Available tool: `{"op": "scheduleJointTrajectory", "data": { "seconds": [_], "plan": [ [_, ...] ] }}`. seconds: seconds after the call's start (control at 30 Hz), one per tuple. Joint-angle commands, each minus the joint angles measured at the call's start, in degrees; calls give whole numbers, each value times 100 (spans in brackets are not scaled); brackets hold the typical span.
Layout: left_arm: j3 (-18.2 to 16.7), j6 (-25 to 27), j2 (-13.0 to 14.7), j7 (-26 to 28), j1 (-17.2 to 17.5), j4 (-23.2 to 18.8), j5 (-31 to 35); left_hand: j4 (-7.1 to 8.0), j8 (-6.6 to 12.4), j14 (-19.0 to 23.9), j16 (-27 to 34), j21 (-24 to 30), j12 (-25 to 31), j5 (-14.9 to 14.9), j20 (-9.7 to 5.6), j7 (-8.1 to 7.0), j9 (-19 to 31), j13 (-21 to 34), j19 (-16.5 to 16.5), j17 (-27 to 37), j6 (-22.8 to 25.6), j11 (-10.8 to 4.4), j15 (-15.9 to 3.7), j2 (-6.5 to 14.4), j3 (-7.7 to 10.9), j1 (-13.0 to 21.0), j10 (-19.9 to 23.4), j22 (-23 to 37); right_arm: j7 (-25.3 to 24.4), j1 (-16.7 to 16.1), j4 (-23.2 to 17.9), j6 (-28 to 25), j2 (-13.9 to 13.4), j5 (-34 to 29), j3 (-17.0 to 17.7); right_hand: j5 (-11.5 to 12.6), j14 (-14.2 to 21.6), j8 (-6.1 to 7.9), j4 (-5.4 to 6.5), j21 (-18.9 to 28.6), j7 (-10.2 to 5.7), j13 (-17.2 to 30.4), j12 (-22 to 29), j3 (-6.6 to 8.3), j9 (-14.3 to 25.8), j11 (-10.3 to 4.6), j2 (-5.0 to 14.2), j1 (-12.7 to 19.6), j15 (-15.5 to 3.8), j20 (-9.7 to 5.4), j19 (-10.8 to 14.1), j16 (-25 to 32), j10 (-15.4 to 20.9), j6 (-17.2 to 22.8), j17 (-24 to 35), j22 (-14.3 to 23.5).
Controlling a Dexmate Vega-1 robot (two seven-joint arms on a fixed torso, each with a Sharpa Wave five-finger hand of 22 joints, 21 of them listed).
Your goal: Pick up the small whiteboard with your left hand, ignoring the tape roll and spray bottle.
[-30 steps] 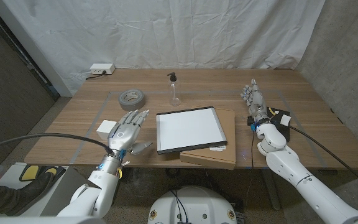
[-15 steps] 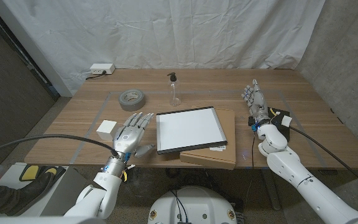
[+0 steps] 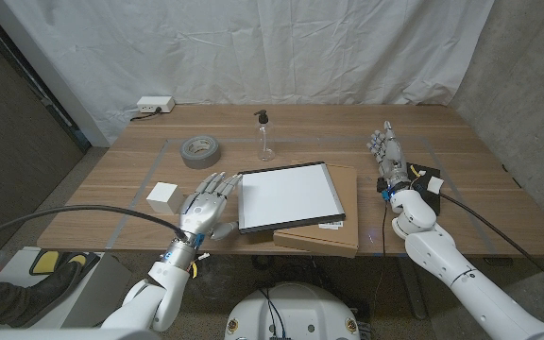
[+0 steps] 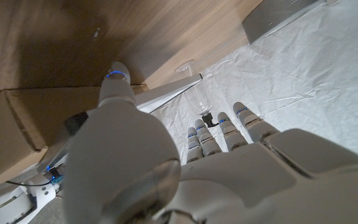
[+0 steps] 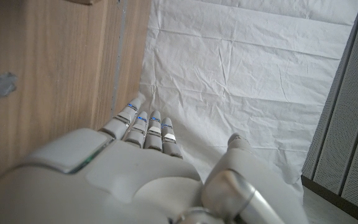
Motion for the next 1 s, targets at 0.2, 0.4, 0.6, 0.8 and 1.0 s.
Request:
{"op": "scheduleJointTrajectory", "data": {
  "seconds": [0.2,0.4,0.6,0.8,1.0],
  "plan": [
    [-169,-817,288,1088,22,379,-716,11,43,58,47,60,30,50,-734,-96,24,30,167,26,28,-60,-803,12,-124,-21,23,11,-103,-75,-26,47,96,-24,-17,-15,48,-15,-11,-1,2,31,3,-26,25,-12,36,-25,26,26,7,24,65,21,13,16],
    [-194,-1071,478,1166,-145,596,-747,30,52,63,42,78,24,83,-822,-180,26,29,255,29,28,-73,-877,-14,-191,-68,23,9,-262,-96,-73,-4,111,-103,-20,-14,46,-12,-13,0,8,31,4,-29,25,-15,39,-27,24,25,8,23,67,27,13,16],
    [-68,-1402,581,1090,-507,858,-682,36,78,99,49,82,28,120,-840,-229,29,28,305,29,74,-78,-925,-37,-245,-91,44,7,-377,-180,-152,47,132,-160,3,-14,46,-13,-15,1,2,31,6,-33,25,-14,42,-29,22,27,12,22,75,27,13,16],
    [94,-1748,662,1094,-841,1115,-556,39,81,106,46,78,25,145,-857,-255,30,27,323,30,71,-80,-936,-47,-278,-103,43,7,-546,-288,-349,76,103,-255,72,-14,48,-12,-17,2,10,31,8,-36,25,-11,43,-29,25,24,13,22,80,28,13,16],
    [224,-2031,646,1148,-1054,1338,-566,41,62,73,28,67,5,185,-869,-272,32,26,328,31,3,-84,-940,-52,-320,-111,-3,7,-670,-348,-468,47,105,-340,86,-13,46,-12,-20,2,15,31,8,-40,25,-11,43,-30,25,24,16,21,81,27,13,16]
  ]
}}
